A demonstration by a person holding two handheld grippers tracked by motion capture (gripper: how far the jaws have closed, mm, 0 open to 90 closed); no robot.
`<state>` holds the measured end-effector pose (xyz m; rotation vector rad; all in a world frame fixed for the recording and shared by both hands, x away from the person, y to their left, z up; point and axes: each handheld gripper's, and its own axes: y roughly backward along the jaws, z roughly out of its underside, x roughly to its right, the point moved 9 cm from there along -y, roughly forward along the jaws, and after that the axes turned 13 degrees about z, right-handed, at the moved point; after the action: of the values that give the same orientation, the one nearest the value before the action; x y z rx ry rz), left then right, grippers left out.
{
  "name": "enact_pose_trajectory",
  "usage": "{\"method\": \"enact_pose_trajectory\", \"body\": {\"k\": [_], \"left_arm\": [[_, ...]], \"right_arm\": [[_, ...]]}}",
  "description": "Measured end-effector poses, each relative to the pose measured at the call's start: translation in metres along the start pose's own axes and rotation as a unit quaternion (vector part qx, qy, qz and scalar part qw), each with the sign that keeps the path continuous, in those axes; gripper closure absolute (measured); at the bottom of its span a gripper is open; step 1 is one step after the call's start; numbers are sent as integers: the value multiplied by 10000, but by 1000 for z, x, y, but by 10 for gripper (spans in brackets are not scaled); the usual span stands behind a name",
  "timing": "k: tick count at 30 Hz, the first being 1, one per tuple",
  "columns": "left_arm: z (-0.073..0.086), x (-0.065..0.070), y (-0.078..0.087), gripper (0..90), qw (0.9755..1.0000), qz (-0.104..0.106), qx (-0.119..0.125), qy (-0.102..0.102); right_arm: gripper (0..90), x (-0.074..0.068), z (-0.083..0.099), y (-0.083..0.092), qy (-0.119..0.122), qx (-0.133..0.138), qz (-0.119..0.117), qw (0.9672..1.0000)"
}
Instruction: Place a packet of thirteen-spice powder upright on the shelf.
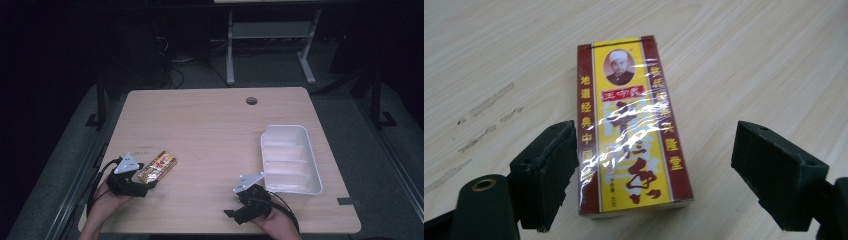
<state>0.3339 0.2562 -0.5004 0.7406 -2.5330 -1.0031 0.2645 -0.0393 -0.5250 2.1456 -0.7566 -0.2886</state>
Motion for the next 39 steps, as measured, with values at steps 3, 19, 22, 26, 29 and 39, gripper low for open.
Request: {"method": "enact_pose_trajectory", "body": {"k": [3,19,22,26,29,39], "left_arm": [[3,-4,-2,186,10000,-39,-29,62],[15,-12,-14,233,9991,-89,-325,239],[17,-12,-16,257,9989,-93,-383,242],[19,-13,-18,290,9986,-92,-447,277],[19,-13,-18,297,9985,-68,-433,335],[16,-10,-16,322,9981,-281,-510,182]], "right_arm": [[248,0,0,0,-4,-6,-5,10000],[248,-1,-1,-1,13,-25,-12,10000],[248,-1,-1,-1,12,-16,-6,10000],[248,0,-2,-1,8,-1,3,10000],[248,-1,-2,-1,29,4,13,10000],[248,-1,-4,-1,37,22,47,10000]]}}
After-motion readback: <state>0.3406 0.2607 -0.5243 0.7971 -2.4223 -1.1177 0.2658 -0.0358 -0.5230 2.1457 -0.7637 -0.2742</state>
